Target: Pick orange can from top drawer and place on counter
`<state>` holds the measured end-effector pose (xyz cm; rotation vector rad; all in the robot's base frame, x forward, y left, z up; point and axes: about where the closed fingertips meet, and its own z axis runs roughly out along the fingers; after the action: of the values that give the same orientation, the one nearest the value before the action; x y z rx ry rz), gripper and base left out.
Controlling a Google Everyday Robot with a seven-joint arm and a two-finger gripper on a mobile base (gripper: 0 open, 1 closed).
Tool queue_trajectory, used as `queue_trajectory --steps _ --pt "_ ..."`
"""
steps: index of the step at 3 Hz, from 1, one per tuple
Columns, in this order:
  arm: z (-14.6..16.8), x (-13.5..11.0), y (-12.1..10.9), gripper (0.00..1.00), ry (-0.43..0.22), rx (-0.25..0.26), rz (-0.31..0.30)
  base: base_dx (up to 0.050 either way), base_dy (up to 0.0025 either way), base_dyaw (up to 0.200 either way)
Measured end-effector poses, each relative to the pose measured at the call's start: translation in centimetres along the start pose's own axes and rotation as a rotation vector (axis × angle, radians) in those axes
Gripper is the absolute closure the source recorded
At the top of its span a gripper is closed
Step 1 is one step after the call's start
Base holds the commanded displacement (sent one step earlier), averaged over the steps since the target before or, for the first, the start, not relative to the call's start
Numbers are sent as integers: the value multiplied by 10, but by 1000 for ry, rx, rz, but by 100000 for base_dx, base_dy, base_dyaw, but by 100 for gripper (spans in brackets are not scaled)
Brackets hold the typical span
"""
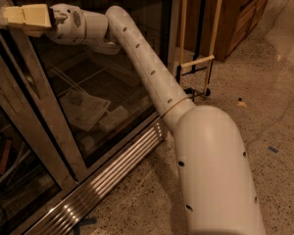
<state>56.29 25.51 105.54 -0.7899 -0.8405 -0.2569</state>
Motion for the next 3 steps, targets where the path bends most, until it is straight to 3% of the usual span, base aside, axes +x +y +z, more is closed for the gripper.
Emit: queue_trajectory --steps 3 --pt "0 0 0 100 4 -8 -7 0 0 0"
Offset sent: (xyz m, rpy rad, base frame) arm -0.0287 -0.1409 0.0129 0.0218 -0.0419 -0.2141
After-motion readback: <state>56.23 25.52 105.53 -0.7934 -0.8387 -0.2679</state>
